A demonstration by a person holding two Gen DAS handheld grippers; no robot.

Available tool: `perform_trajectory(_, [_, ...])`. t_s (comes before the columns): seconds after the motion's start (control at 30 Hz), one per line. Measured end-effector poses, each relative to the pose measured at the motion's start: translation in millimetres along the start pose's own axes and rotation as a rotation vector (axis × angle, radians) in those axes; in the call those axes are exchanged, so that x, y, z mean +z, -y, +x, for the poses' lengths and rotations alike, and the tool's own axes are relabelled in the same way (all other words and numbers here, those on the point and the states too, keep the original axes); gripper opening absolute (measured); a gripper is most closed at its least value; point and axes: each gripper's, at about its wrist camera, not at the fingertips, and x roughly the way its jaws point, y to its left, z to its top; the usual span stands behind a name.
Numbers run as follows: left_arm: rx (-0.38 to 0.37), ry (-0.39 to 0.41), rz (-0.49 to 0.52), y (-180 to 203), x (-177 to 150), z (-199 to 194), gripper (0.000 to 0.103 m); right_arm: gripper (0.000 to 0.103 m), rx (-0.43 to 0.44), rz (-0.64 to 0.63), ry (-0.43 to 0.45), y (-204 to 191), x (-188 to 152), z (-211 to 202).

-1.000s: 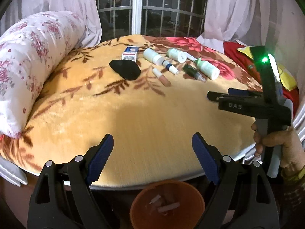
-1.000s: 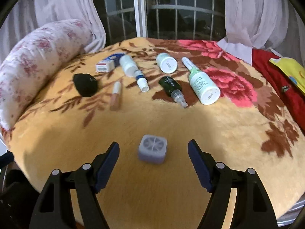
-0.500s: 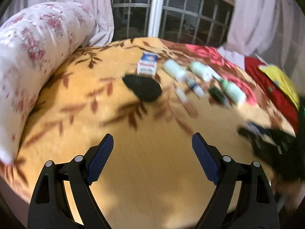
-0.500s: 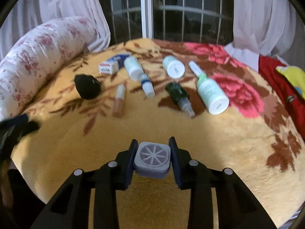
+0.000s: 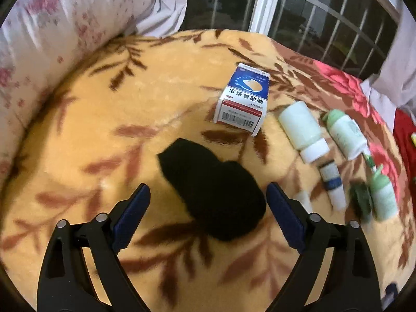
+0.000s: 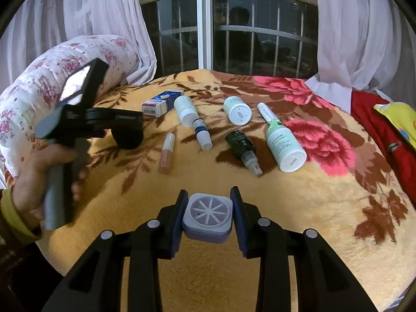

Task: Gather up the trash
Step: 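Grasp the black cloth with the left gripper while the right gripper grasps the lavender box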

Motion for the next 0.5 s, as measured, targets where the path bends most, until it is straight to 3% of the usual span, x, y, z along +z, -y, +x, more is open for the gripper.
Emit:
perform_trajectory(0.03, [-0.049, -0.007, -0.007, -2, -2, 3, 0.053, 0.033, -0.001, 0.0, -0.002, 0, -1, 0])
perform_trajectory(0.1, [-0.072, 0.024, 0.004, -2, -8, -6, 0.048, 0.034, 0.003, 0.003, -0.007, 1, -3, 0])
perform_trajectory(0.3, [-0.08, 0.113, 0.109, 1, -30, -55, 0.046, 0.034, 0.014, -0.001, 0.0, -6, -7, -9])
perform_trajectory(0.5, [-0.115, 0.144, 0.217, -2, -76, -121, 0.046, 0.034, 0.055, -0.023, 0.02, -27, -14, -36])
